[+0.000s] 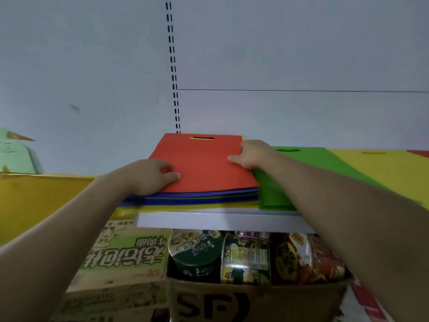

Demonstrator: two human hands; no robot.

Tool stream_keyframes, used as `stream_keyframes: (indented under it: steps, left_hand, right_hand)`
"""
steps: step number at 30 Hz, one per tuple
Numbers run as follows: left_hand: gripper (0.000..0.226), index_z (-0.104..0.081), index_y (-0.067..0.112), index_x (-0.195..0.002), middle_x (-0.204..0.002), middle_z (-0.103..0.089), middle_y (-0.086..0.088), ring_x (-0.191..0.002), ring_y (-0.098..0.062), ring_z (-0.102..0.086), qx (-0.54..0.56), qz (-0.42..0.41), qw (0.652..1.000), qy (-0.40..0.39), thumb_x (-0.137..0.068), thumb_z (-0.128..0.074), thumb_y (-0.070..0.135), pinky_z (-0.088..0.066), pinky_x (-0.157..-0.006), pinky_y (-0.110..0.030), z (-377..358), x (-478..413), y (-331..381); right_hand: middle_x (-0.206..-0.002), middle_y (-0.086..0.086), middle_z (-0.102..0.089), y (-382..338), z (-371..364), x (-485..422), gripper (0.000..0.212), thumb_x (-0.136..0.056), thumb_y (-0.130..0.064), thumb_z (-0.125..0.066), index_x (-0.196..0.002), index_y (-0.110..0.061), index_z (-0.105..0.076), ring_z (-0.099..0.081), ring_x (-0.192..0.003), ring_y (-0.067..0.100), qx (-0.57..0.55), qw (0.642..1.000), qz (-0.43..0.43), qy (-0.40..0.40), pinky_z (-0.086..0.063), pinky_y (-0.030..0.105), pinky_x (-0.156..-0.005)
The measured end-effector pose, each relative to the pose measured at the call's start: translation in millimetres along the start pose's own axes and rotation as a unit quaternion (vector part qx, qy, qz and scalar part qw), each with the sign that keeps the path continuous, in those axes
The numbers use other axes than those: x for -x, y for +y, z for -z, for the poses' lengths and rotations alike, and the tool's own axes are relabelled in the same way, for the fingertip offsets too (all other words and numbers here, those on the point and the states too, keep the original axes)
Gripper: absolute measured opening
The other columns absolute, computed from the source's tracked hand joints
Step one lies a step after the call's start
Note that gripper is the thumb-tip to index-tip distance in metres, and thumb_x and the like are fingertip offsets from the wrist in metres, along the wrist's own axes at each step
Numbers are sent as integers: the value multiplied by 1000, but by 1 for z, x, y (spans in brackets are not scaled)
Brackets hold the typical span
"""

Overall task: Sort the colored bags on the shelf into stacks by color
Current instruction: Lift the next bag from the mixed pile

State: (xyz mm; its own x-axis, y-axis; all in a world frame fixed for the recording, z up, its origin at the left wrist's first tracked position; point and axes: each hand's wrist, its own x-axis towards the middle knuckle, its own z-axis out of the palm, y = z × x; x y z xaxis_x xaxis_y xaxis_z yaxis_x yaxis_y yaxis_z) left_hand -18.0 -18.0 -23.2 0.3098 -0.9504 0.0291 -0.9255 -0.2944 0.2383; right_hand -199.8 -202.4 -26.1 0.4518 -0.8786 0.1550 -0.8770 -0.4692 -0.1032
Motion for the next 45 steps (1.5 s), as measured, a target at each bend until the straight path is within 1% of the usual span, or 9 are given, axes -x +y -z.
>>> stream_keyframes:
  steps: [5, 11, 16, 23, 27, 30, 34, 38, 45]
  left_hand:
    - [58, -42, 20, -141, -146, -41, -4, -132, -21, -39, 3, -1, 1000, -8, -93, -40, 53, -27, -106, -27, 3, 1, 2]
    - [51, -45, 22, -139, -145, -43, -3, -131, -22, -40, 14, -5, 1000, -9, -96, -36, 50, -27, -106, -29, 3, 1, 2]
    - [48, -44, 19, -139, -145, -42, -6, -131, -23, -40, 25, 11, 999, 18, -97, -41, 43, -28, -105, -29, 6, -6, -8]
    - [56, -49, 15, -135, -139, -49, -6, -125, -24, -45, 41, 16, 999, 18, -93, -43, 52, -33, -102, -31, 3, -5, -14]
    - [61, -43, 15, -139, -143, -45, -6, -128, -24, -43, 67, 16, 997, 29, -91, -48, 53, -32, -104, -32, 6, -5, -17]
    - [67, -37, 15, -143, -143, -45, -8, -126, -26, -46, 115, 18, 992, 57, -88, -55, 50, -34, -102, -33, 9, -3, -20]
    - [57, -45, 17, -134, -116, -63, -4, -98, -25, -61, 247, -19, 961, 119, -84, -66, 35, -48, -87, -34, 12, 0, -18]
    - [58, -43, 18, -136, -87, -57, 7, -79, -17, -58, 348, -60, 917, 188, -84, -67, 12, -43, -70, -29, 14, 7, -11]
    - [60, -42, 28, -136, -89, -55, 6, -77, -14, -59, 444, -126, 856, 233, -86, -59, 0, -50, -66, -31, 12, 22, -1]
  right_hand:
    - [-129, 9, -53, -2, 3, -4, 67, -83, -45, -67, -133, -9, -42, -52, -116, 27, -86, 996, -30, 15, -44, 34, -89]
    - [-125, 11, -57, -8, 1, -6, 62, -83, -43, -69, -126, -5, -47, -55, -113, 28, -118, 991, -69, 11, -41, 30, -81]
    - [-129, 16, -52, -4, 2, -9, 62, -84, -24, -70, -131, -1, -36, -52, -118, 31, -161, 978, -121, 45, -43, 33, -88]
    - [-106, 14, -65, 4, 6, -8, 24, -86, -17, -61, -103, 0, -62, -61, -96, 31, -230, 958, -115, 123, -45, 29, -73]
    - [-100, 10, -65, 6, 17, 3, 17, -91, -20, -56, -98, -7, -64, -63, -92, 28, -391, 900, -68, 179, -53, 38, -83]
    - [-91, 5, -64, 4, 29, 18, 7, -92, -17, -56, -95, -13, -60, -62, -80, 21, -500, 839, -51, 208, -53, 35, -75]
    - [-82, 0, -62, 3, 46, 36, 4, -93, -17, -56, -91, -15, -59, -57, -67, 11, -569, 782, -53, 248, -49, 25, -61]
    - [-86, 0, -63, 9, 59, 54, 6, -92, -21, -57, -87, -19, -60, -59, -71, 13, -572, 760, -60, 304, -50, 28, -66]
    - [-83, -4, -64, 16, 63, 94, 4, -91, -23, -57, -89, -21, -61, -58, -70, 9, -541, 738, -76, 396, -48, 27, -66]
